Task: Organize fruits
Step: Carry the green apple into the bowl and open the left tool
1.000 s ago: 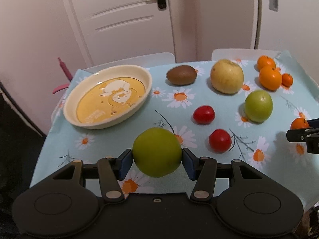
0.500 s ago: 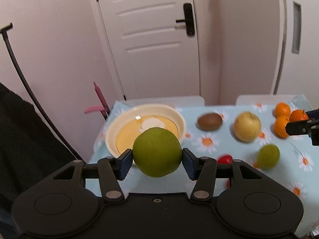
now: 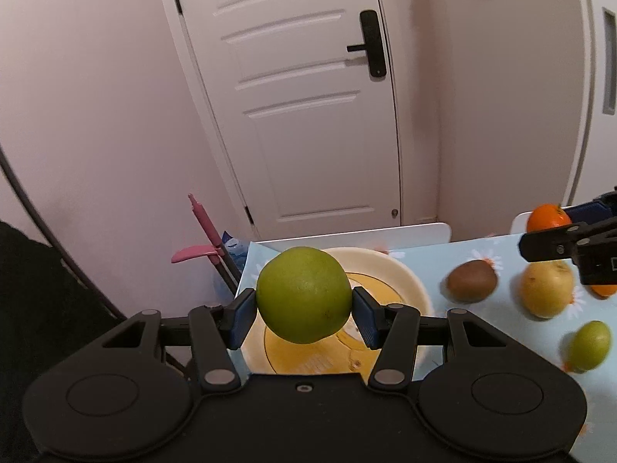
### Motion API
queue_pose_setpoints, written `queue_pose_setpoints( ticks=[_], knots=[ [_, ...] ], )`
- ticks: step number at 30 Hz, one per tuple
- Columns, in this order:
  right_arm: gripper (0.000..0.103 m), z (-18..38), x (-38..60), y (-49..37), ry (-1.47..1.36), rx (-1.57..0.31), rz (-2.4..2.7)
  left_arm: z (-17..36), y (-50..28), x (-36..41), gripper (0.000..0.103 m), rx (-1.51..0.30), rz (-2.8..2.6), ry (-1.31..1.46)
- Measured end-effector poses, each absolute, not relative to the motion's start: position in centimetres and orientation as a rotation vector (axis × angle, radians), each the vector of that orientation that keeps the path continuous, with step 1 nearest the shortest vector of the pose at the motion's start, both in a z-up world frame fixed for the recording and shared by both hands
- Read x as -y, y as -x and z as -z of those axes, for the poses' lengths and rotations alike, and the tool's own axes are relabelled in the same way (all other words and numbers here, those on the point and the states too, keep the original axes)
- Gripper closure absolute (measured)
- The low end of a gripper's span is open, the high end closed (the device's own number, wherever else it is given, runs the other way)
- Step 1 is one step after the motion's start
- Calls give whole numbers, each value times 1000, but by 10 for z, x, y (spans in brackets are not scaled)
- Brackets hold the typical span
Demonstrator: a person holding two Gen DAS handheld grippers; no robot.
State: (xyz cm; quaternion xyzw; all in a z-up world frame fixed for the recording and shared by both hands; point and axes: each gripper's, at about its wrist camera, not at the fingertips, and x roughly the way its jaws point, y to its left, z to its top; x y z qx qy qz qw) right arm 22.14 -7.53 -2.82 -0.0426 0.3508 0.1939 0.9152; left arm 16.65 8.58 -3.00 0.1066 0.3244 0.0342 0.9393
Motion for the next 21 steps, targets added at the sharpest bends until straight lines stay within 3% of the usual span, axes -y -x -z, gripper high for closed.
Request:
queue_pose_setpoints(
  ticks=[21],
  knots=[
    [52,93,7,-329,1,-872,-323,114,-273,-130,45,-792,75,-277]
  ],
)
